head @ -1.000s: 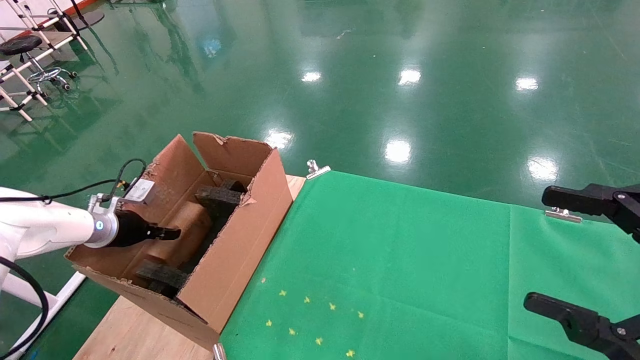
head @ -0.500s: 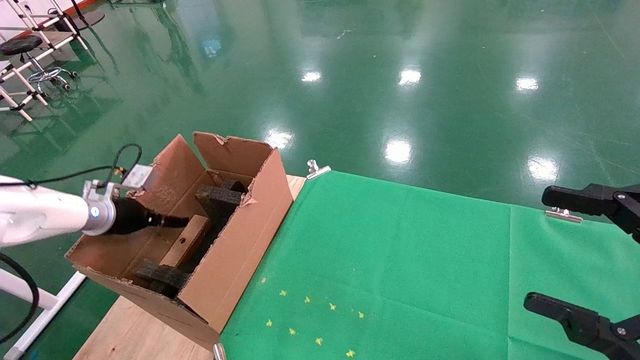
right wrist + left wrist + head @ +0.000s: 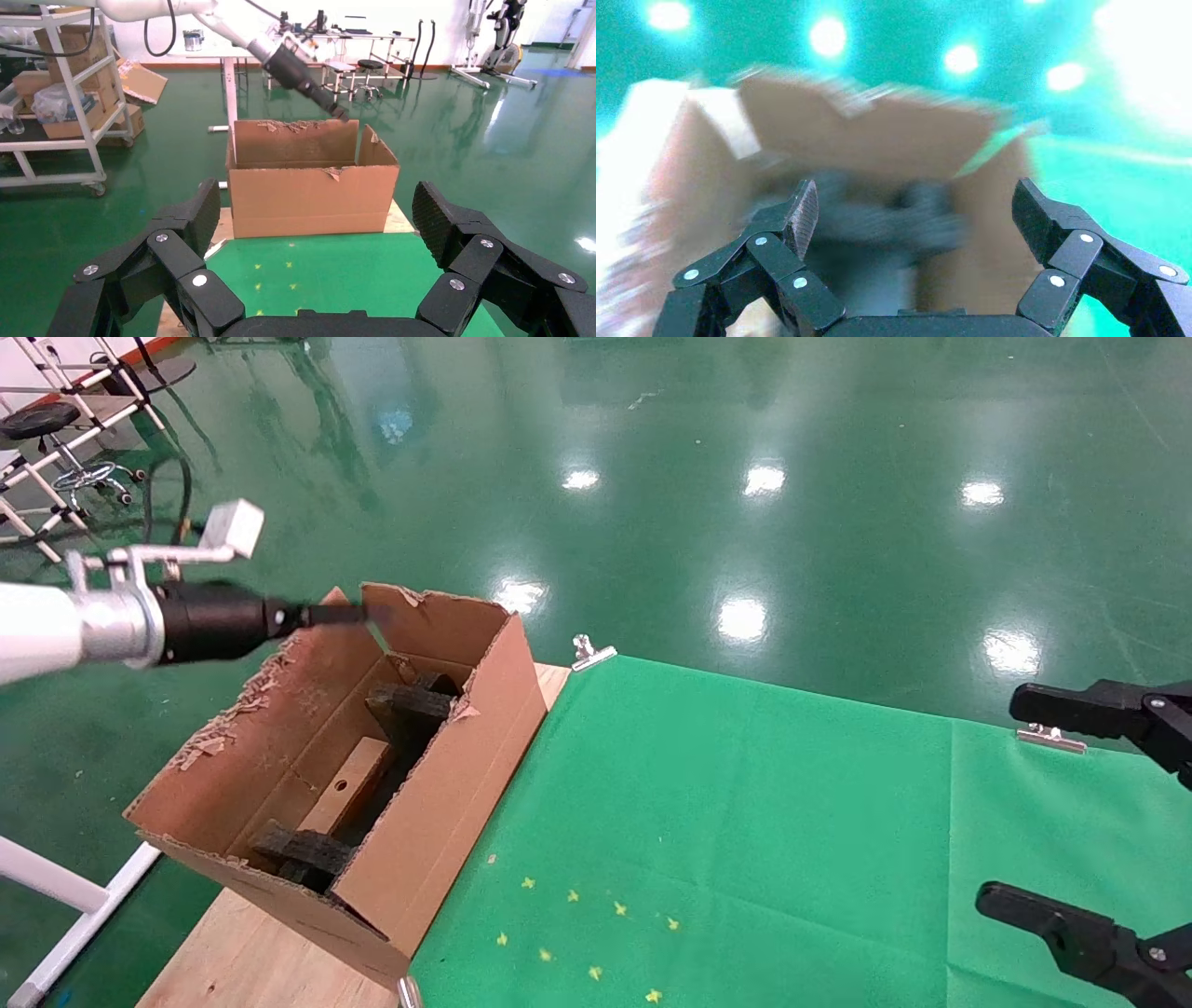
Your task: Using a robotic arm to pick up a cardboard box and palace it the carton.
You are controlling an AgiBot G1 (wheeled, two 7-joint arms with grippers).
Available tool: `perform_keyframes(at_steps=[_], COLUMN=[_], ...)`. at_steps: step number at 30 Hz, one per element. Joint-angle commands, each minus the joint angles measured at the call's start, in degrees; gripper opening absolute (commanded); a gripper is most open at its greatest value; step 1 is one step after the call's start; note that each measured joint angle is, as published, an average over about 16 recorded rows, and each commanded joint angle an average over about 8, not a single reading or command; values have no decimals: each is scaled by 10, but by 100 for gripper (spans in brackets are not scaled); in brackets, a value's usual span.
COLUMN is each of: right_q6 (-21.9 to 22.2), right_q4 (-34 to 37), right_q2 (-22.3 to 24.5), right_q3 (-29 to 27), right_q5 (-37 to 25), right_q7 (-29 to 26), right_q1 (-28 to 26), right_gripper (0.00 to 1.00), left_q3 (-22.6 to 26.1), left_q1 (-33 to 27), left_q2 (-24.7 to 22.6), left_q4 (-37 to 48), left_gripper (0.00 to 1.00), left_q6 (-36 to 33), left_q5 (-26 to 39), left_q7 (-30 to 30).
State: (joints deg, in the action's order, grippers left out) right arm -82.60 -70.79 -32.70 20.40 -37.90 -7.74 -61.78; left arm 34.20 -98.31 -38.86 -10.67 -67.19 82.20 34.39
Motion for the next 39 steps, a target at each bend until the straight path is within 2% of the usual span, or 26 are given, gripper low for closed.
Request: perform_keyframes(at_steps=[1,7,14,22,39], right_q6=[0,0,0,0,0], right_q4=[0,0,0,0,0], right_q2=[0,0,0,0,0], right_q3=[0,0,0,0,0], right_q5=[0,0,0,0,0], right_q7=[0,0,0,0,0], right_q1=[0,0,0,0,0], right_gripper=[100,100,100,100,100], left_q3=[-15,-57,-88,-90,-117], left_q1=[-6,18,43,54,143], left_q2=[11,20,19,19,25], left_q4=[-16,-52,-69,-84,-238], left_gripper=[100,100,100,100,100], left_q6=[-43,-144,-202,-200,-198], left_q5=[-25,-108,-167,-175,-241], left_q7=[8,43,68,58,-24])
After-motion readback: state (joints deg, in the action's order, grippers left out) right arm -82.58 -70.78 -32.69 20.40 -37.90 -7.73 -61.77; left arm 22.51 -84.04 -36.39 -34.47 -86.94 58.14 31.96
